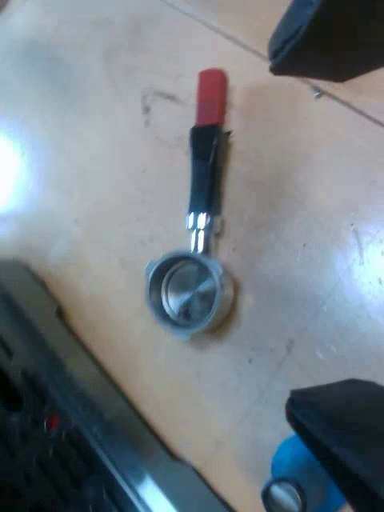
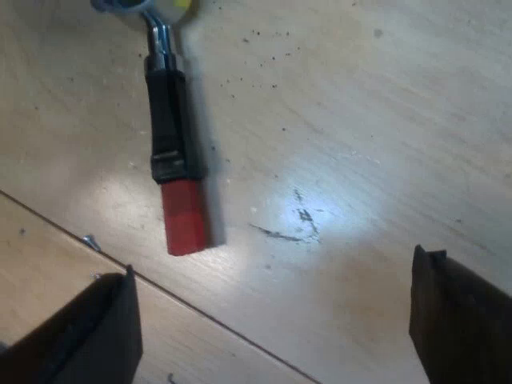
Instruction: Put the handle in the coffee machine
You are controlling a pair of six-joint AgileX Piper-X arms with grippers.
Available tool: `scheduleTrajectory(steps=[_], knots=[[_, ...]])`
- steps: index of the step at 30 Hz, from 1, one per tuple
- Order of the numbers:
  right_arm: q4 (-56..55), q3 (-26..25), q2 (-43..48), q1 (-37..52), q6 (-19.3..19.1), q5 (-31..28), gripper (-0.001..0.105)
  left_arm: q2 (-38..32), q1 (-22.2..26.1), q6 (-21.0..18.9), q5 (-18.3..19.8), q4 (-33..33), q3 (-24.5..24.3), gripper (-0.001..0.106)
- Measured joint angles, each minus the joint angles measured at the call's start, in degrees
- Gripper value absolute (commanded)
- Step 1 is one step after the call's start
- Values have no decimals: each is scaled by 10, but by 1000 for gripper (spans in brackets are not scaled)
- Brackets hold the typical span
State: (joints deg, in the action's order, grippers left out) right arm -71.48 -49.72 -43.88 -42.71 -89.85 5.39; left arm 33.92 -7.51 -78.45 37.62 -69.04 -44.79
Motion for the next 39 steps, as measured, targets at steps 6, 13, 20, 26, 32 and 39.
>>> scheduleTrajectory(steps=[6,13,20,26,32,39], knots=[[6,0,-19,-17,23,-3,29,20,-67,12,1,0,0,78],[55,0,-102,-88,118,-7,0,56,-174,54,1,41,52,78],[64,0,-186,-127,160,-28,0,60,-247,54,-31,83,67,84],[93,0,-266,-129,181,-37,0,60,-254,54,-57,104,69,84],[120,0,-336,-129,183,-37,0,60,-254,54,-59,107,111,84],[131,1,-360,-129,179,-37,0,60,-254,54,-59,109,119,84]])
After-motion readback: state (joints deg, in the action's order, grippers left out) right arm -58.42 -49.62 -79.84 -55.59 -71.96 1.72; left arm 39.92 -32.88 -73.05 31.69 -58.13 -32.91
